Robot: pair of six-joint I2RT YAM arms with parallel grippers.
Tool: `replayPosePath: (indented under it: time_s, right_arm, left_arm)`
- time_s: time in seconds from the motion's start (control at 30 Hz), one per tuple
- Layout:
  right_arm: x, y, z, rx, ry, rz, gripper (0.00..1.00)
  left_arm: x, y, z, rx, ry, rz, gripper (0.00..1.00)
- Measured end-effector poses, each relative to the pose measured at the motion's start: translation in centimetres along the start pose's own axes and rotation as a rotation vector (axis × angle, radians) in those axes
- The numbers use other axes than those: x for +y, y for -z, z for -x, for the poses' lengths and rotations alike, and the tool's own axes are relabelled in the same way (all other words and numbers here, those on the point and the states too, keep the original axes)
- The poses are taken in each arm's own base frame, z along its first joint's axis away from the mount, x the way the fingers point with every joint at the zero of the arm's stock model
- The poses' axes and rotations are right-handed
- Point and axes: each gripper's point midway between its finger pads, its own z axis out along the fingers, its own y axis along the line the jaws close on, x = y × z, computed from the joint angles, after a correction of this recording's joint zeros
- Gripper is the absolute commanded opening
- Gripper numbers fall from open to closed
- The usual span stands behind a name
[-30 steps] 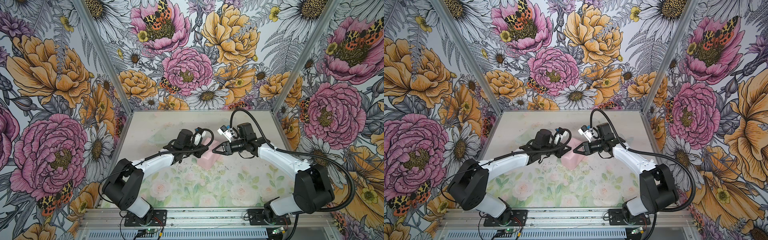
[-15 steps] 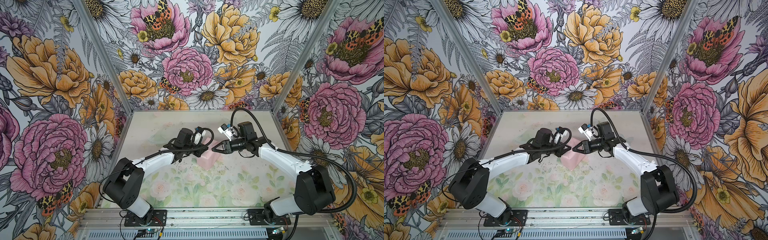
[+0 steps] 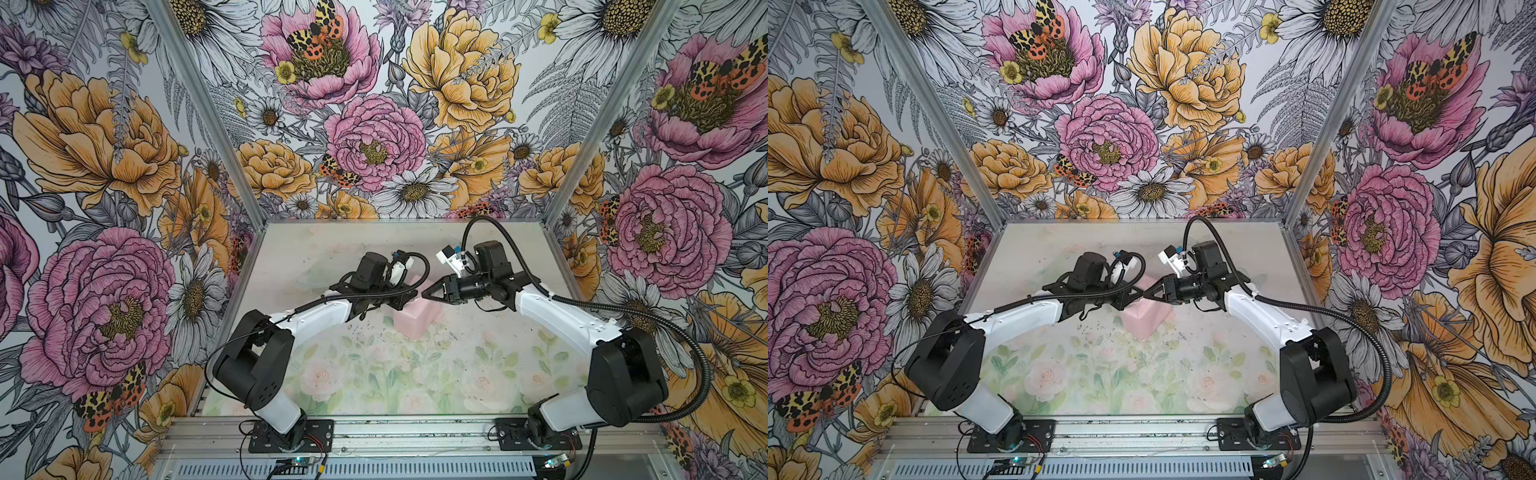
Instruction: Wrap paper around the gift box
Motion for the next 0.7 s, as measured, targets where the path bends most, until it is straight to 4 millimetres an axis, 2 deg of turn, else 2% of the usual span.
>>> replayPosePath:
  time_s: [0.47,0.7]
  right_arm:
    - [-2.8,-1.0,1.1,0.003,-0.180,-0.043,0.30]
    - [-4.2,-1.5,0.8,0.020,-0.250,-0.056,0.23]
  left_arm:
    - [0.0,0.0,0.0,0.002,-0.003,0.000,0.09]
    - [0.0,0.0,0.0,0.003,-0.006,0.001,0.09]
